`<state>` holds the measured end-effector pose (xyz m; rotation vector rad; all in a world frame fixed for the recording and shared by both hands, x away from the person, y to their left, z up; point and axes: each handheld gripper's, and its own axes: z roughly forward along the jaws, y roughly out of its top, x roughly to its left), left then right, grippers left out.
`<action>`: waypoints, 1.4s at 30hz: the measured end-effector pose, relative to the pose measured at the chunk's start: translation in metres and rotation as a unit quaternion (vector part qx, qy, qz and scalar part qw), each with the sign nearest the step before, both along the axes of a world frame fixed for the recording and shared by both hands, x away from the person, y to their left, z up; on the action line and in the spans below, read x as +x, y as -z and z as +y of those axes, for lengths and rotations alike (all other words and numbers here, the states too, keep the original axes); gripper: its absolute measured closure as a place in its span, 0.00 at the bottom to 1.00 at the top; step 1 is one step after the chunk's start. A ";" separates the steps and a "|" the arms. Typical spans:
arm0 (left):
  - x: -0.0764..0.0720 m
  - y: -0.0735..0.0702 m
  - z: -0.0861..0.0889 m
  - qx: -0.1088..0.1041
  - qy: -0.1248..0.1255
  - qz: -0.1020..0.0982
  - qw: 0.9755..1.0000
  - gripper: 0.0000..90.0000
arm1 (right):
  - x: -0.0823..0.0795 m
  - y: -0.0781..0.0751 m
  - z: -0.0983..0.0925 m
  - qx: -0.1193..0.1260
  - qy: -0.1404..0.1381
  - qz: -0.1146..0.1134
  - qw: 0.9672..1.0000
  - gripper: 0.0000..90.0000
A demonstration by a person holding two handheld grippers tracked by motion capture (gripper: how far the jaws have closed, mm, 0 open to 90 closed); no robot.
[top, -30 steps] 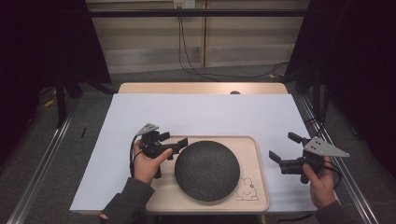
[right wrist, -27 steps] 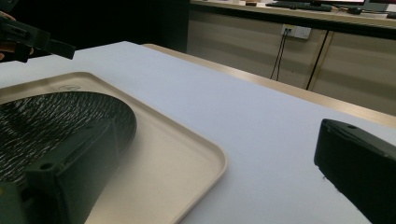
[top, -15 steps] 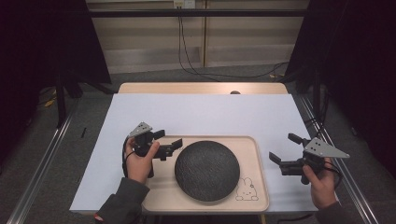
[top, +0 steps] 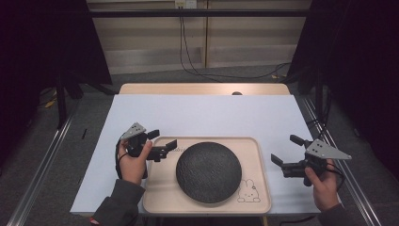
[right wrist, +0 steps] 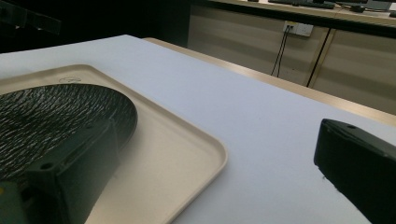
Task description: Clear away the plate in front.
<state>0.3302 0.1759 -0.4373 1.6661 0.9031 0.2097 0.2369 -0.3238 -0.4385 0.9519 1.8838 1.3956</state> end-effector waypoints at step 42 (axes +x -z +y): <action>0.002 -0.001 0.064 0.011 -0.059 -0.035 0.998 0.06 | 0.001 0.001 0.000 -0.013 0.003 0.003 1.000 0.00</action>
